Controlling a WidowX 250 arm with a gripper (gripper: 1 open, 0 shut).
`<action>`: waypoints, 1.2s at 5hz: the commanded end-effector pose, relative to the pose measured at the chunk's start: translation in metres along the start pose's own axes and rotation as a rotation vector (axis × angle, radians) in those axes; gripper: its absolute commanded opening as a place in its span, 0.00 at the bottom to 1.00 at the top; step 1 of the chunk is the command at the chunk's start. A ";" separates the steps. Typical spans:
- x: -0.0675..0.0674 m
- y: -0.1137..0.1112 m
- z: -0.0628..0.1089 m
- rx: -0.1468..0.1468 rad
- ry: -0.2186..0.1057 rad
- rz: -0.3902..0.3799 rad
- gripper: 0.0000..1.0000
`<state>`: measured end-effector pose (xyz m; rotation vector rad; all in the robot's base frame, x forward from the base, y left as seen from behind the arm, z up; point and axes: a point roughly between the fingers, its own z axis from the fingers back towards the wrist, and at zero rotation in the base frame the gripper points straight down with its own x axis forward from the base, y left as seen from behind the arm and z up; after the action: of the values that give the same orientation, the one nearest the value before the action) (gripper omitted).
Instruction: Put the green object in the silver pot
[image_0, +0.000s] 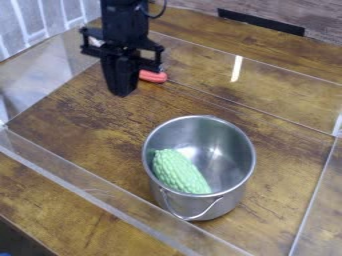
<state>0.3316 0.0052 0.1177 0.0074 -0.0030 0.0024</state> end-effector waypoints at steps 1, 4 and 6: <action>0.011 0.000 0.018 0.002 -0.064 -0.028 1.00; 0.006 0.010 0.012 0.007 -0.055 0.055 1.00; 0.018 0.021 0.024 0.010 -0.051 0.074 0.00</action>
<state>0.3433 0.0195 0.1246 0.0133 0.0033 0.0611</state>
